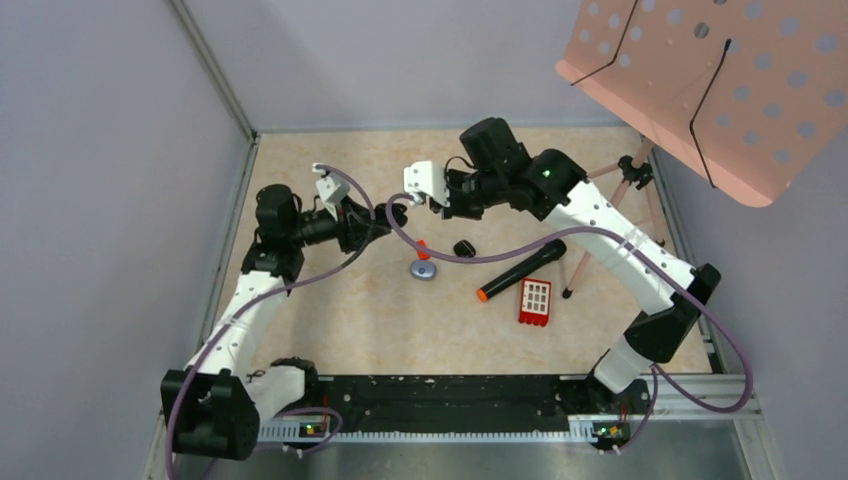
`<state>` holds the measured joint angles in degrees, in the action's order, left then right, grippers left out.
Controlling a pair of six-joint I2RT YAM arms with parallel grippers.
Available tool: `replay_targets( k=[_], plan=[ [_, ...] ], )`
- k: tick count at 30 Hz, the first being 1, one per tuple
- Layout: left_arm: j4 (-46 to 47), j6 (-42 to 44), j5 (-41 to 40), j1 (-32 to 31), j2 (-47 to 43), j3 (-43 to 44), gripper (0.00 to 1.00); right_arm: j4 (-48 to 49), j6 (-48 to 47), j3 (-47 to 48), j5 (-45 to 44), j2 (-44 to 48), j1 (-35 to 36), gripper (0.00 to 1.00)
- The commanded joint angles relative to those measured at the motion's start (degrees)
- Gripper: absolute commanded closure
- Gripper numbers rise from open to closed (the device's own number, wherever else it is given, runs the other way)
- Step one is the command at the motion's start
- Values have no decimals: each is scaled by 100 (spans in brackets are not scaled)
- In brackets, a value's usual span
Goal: Insert the wireless bluetooth earbuds into the charging case
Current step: Place the earbud in the charging case.
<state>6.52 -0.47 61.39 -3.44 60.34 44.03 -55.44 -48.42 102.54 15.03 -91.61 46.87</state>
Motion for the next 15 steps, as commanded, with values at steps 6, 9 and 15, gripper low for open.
replay_targets(
  k=[6,9,15],
  plan=[
    [-820,1574,643,-523,287,228,100,-183,772,1851,961,-647,64,100],
    [-1039,1853,715,-626,310,284,100,-222,888,1958,1357,-753,62,100],
    [-1189,2116,677,-775,323,375,100,-340,1074,2052,1740,-980,128,100]
  ],
)
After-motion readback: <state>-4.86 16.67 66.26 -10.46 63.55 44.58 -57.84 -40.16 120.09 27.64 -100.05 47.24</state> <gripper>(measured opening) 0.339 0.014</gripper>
